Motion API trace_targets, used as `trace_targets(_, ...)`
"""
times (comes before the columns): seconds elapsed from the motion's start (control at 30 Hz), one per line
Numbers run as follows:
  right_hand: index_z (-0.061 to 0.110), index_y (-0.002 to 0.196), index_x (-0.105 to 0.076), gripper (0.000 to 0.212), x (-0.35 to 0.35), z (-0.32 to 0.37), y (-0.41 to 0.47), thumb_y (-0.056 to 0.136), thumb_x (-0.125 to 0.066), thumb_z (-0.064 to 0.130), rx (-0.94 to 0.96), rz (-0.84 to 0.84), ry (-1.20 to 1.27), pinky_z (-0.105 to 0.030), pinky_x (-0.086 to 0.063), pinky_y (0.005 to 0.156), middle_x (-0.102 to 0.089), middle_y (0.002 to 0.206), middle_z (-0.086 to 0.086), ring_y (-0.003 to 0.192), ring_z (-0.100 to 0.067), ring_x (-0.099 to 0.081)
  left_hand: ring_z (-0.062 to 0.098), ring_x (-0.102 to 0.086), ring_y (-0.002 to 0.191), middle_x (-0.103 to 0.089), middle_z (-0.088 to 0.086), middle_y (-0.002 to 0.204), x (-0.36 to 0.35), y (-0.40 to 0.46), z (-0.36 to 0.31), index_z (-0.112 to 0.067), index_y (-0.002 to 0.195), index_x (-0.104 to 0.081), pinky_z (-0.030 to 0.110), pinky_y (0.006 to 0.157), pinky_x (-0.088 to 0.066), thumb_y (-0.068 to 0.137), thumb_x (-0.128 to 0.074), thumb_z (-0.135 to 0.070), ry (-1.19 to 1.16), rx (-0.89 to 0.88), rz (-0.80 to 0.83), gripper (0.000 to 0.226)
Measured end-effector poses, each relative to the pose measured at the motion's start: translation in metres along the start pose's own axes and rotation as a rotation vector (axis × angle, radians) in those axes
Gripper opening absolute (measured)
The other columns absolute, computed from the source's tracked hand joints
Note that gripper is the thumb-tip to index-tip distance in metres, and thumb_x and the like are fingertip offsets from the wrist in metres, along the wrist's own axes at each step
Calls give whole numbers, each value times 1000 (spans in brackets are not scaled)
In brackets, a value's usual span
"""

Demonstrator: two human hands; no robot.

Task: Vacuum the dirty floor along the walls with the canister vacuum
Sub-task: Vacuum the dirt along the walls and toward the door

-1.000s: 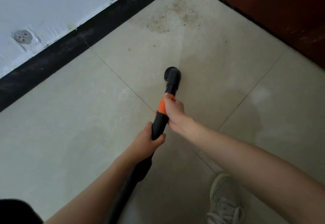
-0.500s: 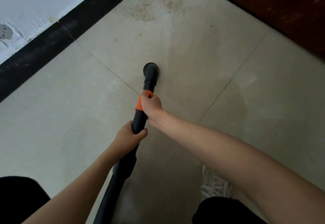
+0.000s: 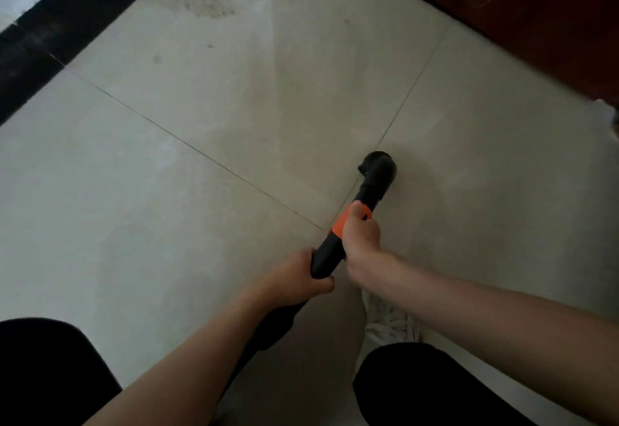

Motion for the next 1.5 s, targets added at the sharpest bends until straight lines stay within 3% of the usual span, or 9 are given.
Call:
trace_targets(0.23,-1,119,-48,44,9,0,5,104,-34,39,-27,-32,97,-44,-53,86,-63,94,-17,91,-34,-62,9,-49,68,-48,-6,75,1,9,-11,-16,94,-45,16,54,-35,86,-63,-20,45,-17,57,20)
trace_targets(0.43,6,95,-46,28,12,56,27,104,-40,32,11,-17,275,-38,-51,76,-51,72,-6,62,-19,-54,16,-51,79,-50,1,86,31,29,-42,-14,98,-45,24,60,-31,89,-62,-34,127,-76,-176,28)
trace_targets(0.53,7,103,-43,25,2,78,39,104,-42,31,29,56,347,-37,-52,78,-50,77,-5,60,-16,-54,20,-53,81,-51,3,87,44,41,-49,-11,102,-46,25,64,-35,89,-62,-34,116,-67,-263,31)
trace_targets(0.7,11,77,-41,33,-35,106,49,103,-43,32,99,139,215,-47,-53,87,-51,73,-6,63,-21,-56,16,-49,75,-50,0,83,74,42,-36,-15,95,-39,22,60,-30,90,-62,-28,82,-32,-368,27)
trace_targets(0.83,8,89,-46,30,-81,124,46,102,-43,35,114,261,123,-49,-53,91,-54,75,-6,83,-32,-63,13,-48,66,-50,-2,76,102,38,-20,-16,97,-42,23,53,-32,90,-61,-30,57,30,-469,25)
trace_targets(0.97,8,97,-45,26,-118,134,41,102,-42,33,121,357,87,-42,-53,78,-54,72,-6,70,-27,-61,18,-52,70,-56,5,83,125,34,-2,-12,101,-47,25,56,-37,88,-63,-29,-4,117,-561,26)
trace_targets(1.2,9,94,-47,26,-184,168,26,101,-44,33,190,489,9,-45,-53,88,-56,76,-6,82,-31,-64,27,-57,76,-57,7,84,170,28,20,-9,102,-46,35,66,-44,88,-62,-34,-69,185,-745,33)
trace_targets(1.3,11,75,-42,33,-206,183,22,102,-45,30,177,537,-3,-41,-52,78,-52,67,-6,61,-24,-58,24,-54,74,-55,2,83,187,23,26,-12,105,-45,33,62,-40,91,-58,-38,-41,167,-818,33)
trace_targets(1.5,8,82,-46,28,-251,194,2,100,-52,30,154,669,31,-39,-54,73,-52,72,-7,56,-21,-56,25,-55,78,-54,2,89,214,13,48,-11,124,-44,29,66,-35,97,-46,-38,-62,185,-873,38)
Point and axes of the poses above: each hand's wrist, its own y-axis towards the middle knuckle, its own x-axis out of the back of the hand, z = x × y, the point moved 7 cm from there along y, towards the middle knuckle
